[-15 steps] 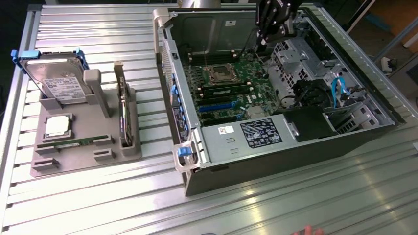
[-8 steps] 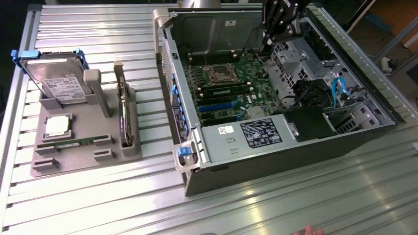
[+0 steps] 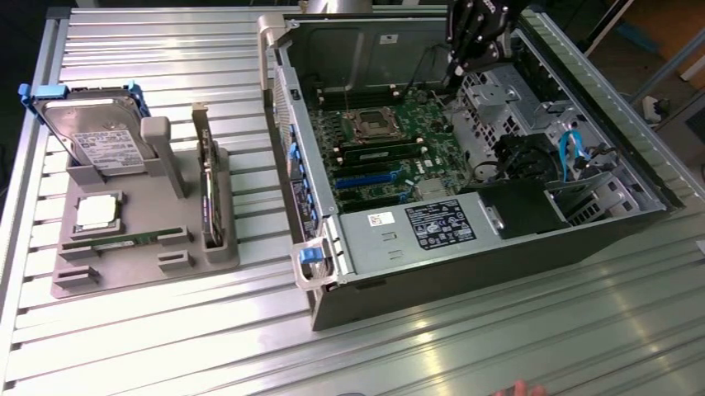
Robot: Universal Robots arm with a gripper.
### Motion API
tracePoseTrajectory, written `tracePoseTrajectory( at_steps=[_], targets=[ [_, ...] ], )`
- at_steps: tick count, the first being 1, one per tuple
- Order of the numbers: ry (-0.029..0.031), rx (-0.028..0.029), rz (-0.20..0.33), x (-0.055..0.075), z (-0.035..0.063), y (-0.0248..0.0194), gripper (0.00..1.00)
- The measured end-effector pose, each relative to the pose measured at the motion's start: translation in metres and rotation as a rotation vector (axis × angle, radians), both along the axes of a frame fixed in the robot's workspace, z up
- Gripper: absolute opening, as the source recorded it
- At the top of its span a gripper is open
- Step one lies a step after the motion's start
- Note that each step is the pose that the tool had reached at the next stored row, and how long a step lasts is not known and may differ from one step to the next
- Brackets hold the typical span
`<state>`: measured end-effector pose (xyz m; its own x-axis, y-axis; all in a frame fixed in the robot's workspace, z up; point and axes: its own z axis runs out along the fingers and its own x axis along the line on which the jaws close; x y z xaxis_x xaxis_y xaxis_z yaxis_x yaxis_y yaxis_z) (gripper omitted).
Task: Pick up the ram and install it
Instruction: 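Press down the ram until it locks into place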
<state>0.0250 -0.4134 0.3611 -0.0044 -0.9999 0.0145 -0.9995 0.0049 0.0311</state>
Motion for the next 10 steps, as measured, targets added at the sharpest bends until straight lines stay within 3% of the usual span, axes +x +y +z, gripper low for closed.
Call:
tracePoseTrajectory(
  at_steps=[10],
  targets=[
    [-0.0019, -0.0001, 0.000, 0.000, -0.0226, 0.0000, 0.11]
  ],
)
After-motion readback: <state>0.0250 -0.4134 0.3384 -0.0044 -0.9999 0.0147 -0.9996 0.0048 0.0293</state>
